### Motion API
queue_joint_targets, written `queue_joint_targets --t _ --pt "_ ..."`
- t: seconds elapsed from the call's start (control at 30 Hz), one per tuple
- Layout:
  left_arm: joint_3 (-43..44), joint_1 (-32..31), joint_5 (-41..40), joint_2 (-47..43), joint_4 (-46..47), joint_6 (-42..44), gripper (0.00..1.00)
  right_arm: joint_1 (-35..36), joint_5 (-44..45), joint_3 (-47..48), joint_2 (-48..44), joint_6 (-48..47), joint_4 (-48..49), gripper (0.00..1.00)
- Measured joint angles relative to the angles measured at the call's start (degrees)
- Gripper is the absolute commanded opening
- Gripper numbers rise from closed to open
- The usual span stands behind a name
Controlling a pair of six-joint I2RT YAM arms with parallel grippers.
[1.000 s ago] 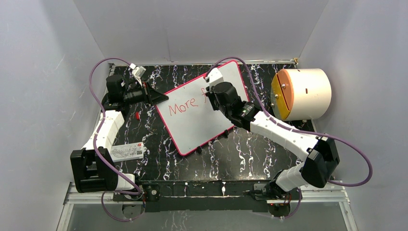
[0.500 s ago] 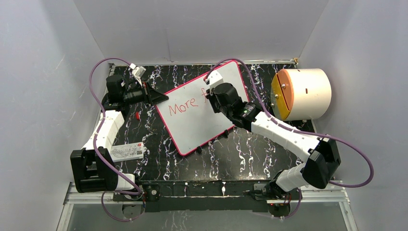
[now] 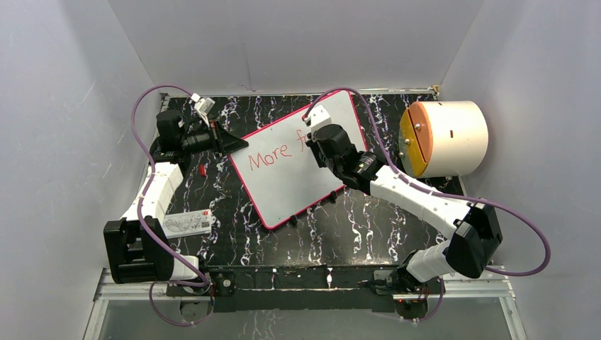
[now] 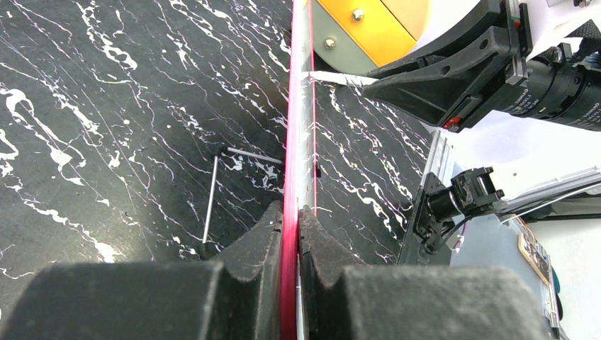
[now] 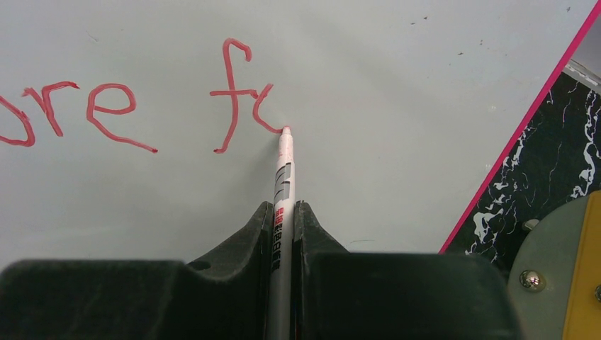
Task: Write a sentence on the whiteboard
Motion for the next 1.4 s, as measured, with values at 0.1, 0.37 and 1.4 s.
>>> queue_joint_targets --t 0.1,0.37,1.4 --pt "0.0 0.0 0.02 0.0 0.0 0.0 0.0 0.0 0.52 -0.13 -0.02 0.13 0.5 0.0" --pt "0.0 0.0 -0.02 0.0 0.0 0.02 0.0 0.0 1.22 -0.68 -0.04 0.07 3.15 0.0" --pt "0.33 -1.33 -0.44 0.0 -0.9 0.42 0.0 -0.07 -1.66 -0.74 -0.96 -0.35 5.84 0.0"
